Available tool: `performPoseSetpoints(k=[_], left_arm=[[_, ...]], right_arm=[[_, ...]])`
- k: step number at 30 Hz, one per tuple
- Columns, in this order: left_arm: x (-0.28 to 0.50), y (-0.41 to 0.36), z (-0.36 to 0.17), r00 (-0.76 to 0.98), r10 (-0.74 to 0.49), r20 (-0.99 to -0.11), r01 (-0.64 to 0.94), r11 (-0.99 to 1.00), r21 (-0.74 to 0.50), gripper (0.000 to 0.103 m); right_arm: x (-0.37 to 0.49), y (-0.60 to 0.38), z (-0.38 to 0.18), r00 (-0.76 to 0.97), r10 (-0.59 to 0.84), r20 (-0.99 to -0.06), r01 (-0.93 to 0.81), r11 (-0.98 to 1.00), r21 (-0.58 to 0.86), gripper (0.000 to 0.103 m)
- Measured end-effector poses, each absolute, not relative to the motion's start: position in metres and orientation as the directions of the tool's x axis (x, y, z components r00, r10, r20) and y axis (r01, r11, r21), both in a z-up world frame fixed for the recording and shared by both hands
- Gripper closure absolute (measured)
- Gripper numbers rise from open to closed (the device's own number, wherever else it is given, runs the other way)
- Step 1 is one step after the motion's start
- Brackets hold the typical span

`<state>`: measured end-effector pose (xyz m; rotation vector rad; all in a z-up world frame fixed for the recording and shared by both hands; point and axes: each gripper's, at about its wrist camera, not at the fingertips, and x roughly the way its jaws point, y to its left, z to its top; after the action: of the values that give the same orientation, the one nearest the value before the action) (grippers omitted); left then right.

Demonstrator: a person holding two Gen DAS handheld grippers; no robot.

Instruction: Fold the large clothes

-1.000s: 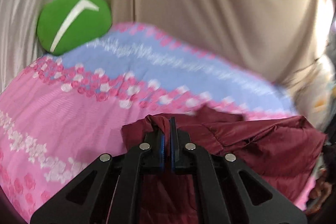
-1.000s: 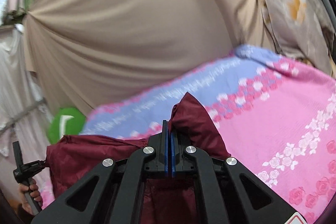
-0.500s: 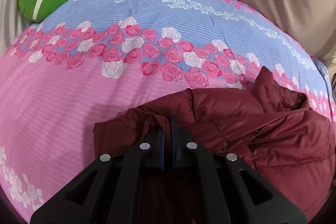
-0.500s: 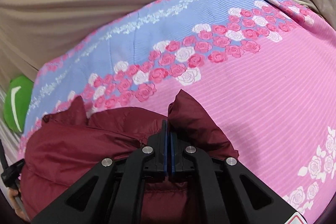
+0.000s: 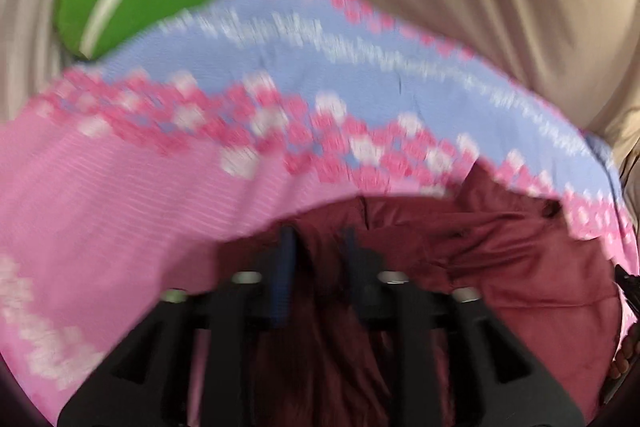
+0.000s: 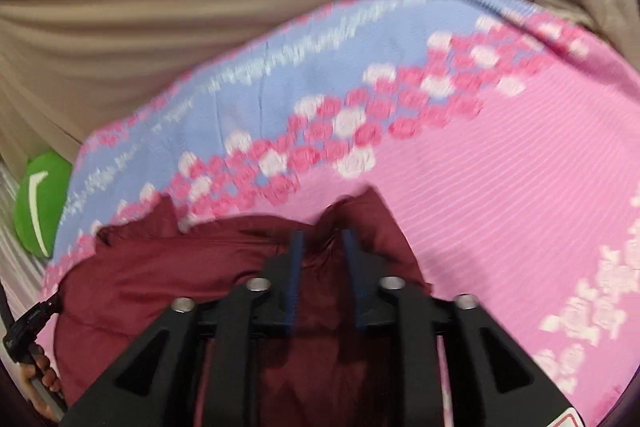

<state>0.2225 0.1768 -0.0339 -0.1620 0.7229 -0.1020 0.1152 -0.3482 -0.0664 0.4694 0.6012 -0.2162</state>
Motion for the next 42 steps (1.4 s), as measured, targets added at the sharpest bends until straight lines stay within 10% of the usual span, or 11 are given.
performPoseSetpoints(k=[5,13,26,32,35,42], left_arm=[[0.154,0.157,0.026,0.777,-0.295,-0.557,0.215,0.955,-0.207,0.043],[0.105,0.039,-0.029,0.616,-0.381,-0.69,0.482,0.874,-0.052,0.043],[0.127,0.149,-0.075,0.652,-0.163,-0.74,0.219,0.975,-0.021,0.04],[0.15,0.165,-0.029,0.713,-0.133,-0.689,0.141,0.989,-0.046,0.04],[0.187,0.169,-0.01,0.745,-0.115,-0.658,0.105,0.993,-0.055,0.02],[0.268,0.179,-0.044,0.627,-0.181,-0.758,0.034,0.978,-0.206,0.024]], right_arm=[[0.061,-0.291,-0.015,0.867,0.021,-0.497,0.149,0.942,0.3,0.065],[0.05,-0.135,-0.06,0.712,0.321,-0.624,-0.257,0.947,0.194,0.076],[-0.01,-0.312,-0.106,0.683,-0.08,-0.726,0.305,0.935,0.183,0.084],[-0.004,-0.353,-0.061,0.737,-0.165,-0.656,0.387,0.898,0.208,0.068],[0.031,-0.362,-0.036,0.801,-0.106,-0.589,0.317,0.91,0.268,0.044],[0.127,-0.387,-0.069,0.733,-0.018,-0.68,0.346,0.871,0.349,0.044]])
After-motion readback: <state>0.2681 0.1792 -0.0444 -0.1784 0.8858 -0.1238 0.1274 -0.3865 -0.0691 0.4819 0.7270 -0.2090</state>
